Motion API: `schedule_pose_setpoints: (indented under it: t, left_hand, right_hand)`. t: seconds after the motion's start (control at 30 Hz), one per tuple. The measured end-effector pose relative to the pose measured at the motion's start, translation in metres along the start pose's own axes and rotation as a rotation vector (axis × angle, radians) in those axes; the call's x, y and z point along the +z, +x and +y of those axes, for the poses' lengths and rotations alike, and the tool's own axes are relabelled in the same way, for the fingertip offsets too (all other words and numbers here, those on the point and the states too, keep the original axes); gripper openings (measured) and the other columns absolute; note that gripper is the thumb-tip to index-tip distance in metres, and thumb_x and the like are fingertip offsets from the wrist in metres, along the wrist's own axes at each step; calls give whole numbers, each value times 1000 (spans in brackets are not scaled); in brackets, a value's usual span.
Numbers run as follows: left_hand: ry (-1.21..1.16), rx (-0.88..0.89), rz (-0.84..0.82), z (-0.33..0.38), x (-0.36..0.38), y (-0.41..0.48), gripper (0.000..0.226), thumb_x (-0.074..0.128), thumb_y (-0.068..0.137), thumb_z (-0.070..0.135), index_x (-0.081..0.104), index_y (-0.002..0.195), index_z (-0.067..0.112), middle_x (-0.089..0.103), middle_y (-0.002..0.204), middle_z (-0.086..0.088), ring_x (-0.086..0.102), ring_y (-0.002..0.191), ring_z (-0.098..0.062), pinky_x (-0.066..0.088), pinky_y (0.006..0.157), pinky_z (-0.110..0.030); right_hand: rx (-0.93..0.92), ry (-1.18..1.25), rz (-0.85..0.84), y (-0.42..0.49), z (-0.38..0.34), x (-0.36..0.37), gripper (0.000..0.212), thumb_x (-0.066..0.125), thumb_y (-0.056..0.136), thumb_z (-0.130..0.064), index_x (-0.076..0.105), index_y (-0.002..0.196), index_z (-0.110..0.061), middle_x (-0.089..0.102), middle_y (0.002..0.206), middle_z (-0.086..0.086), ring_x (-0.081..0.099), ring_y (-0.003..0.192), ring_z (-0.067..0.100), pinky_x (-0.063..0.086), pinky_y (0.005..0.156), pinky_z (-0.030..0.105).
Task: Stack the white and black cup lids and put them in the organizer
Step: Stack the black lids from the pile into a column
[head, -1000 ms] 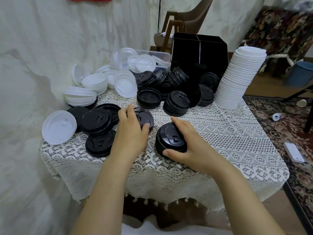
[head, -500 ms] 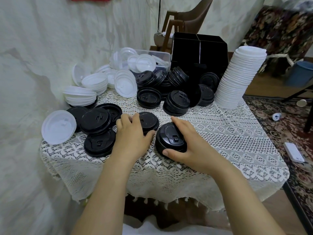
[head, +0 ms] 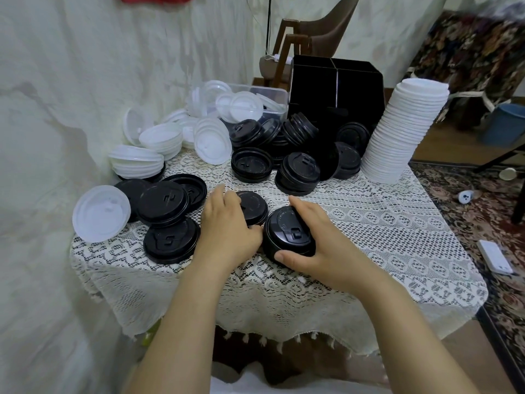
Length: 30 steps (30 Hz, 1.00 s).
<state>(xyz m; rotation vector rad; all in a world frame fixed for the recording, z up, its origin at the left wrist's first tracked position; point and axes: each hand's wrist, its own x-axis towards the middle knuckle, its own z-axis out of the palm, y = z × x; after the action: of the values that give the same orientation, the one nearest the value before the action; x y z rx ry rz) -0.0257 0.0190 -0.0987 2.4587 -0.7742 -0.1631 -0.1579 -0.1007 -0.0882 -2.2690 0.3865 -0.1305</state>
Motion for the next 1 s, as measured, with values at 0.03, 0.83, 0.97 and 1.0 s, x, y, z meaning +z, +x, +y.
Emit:
schedule_pose_setpoints:
  t: [0.03,0.83,0.97,1.0]
  left_hand:
    - [-29,-11,-21,0,-1,1,50,61,85,21,38,128,9,31,144,-10,24,138,-30,27,112,-40]
    - [-191,90,172,-2,-7,0,57,69,83,22,49,135,14,48,124,5,47,117,-12,29,89,-14]
    - [-294,176,233,6,-22,-7,52,73,81,24,57,131,23,45,126,11,40,111,1,25,89,-1]
    - [-329,209,222,9,-26,-10,50,74,80,25,60,128,26,46,126,12,42,112,2,28,93,-4]
  right_hand:
    - [1,1,-2,0,0,0,98,73,83,-41,10,156,-26,24,147,-18,31,131,-2,27,108,12]
    - [9,-5,28,-2,3,-4,99,80,76,-25,19,155,-28,32,134,-24,36,121,-8,31,97,2]
    - [8,31,41,-3,3,-5,99,82,75,-26,21,152,-32,36,133,-23,40,123,-5,33,105,12]
    - [10,43,43,-3,3,-6,99,83,74,-25,22,151,-34,38,132,-24,42,122,-6,34,104,12]
